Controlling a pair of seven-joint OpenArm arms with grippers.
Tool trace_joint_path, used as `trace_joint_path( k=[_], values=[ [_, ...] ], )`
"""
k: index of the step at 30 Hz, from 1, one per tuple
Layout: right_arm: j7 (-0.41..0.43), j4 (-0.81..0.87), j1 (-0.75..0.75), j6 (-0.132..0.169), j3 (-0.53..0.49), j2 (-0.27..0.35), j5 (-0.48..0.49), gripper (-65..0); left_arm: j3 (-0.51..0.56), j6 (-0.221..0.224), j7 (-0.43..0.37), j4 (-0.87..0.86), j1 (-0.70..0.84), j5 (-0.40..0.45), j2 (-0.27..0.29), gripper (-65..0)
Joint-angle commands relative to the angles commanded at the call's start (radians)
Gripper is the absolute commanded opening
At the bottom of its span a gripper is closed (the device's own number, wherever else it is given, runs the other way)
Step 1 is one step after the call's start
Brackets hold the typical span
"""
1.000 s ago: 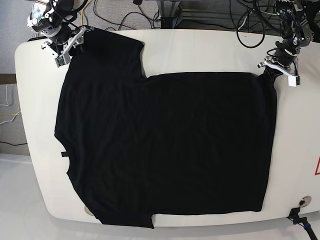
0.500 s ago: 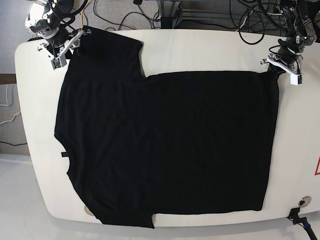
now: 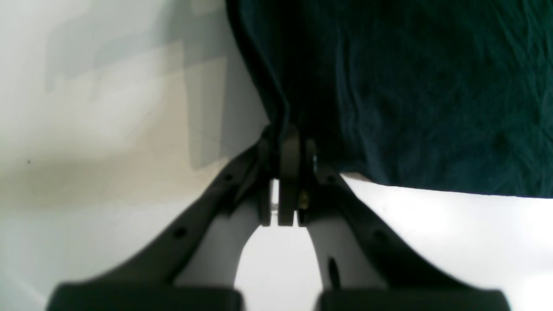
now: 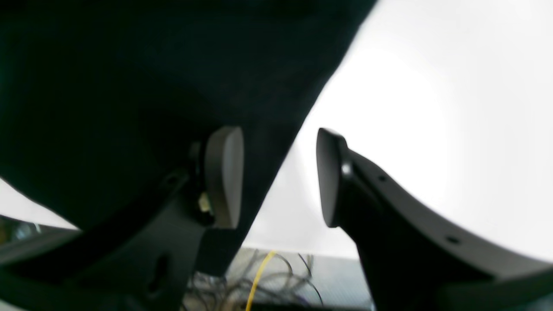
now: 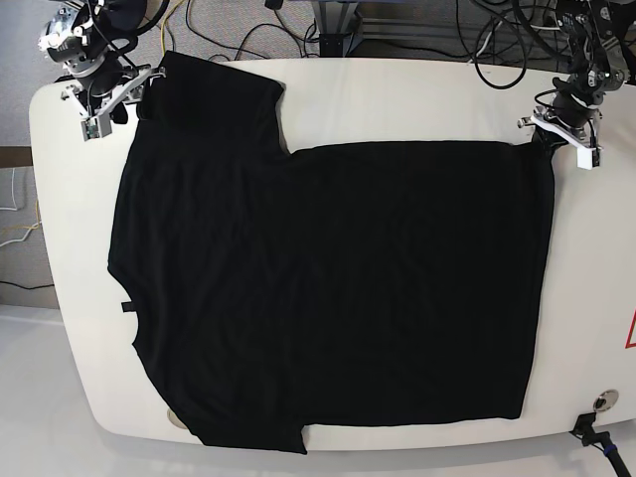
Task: Fold the T-shirt properly
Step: 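Adjust the right gripper's grip on the shoulder corner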
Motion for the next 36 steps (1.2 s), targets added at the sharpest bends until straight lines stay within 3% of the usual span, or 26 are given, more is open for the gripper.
trace_joint_path(
  k=[6,13,19,36],
  values=[
    [-0.083,-0.021,0.002,0.0,0.066,-0.002,0.141,-38.2,0.0,0.0,0.0,0.0,0.0,0.0,-0.002,-63.8],
    [-0.132,-0.181,0.011,0.0,0.1,0.002,0.299,-38.2,0.0,0.0,0.0,0.0,0.002,0.0,-0.002,-63.8],
    [-0.183,-0.192,0.012,0.0,0.097,-0.028,0.305,-38.2,0.0,0.0,0.0,0.0,0.002,0.0,-0.002,-63.8],
    [-0.184,-0.192,-0.017,-0.006,-0.005,-0.069,0.301,-38.5,0.0,0.0,0.0,0.0,0.002,0.0,-0.003,-63.8]
  ],
)
